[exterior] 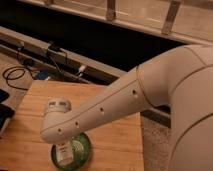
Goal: Place the bottle in the ceramic bowl
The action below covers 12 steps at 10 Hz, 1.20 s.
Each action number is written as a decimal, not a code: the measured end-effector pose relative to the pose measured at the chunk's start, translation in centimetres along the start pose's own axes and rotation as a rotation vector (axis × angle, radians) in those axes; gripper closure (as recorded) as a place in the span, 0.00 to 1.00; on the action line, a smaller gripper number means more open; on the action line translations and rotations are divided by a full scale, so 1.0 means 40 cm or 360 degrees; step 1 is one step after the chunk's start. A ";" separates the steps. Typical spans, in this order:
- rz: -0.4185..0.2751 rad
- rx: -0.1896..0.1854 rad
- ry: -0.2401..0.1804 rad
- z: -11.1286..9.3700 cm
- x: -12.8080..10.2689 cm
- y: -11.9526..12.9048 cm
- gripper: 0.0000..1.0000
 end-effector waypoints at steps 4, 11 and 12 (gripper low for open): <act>-0.0004 -0.0001 0.0001 0.001 0.000 0.002 0.22; -0.0002 0.0000 0.0002 0.002 0.000 0.001 0.20; -0.0001 0.0000 0.0002 0.002 0.000 0.001 0.20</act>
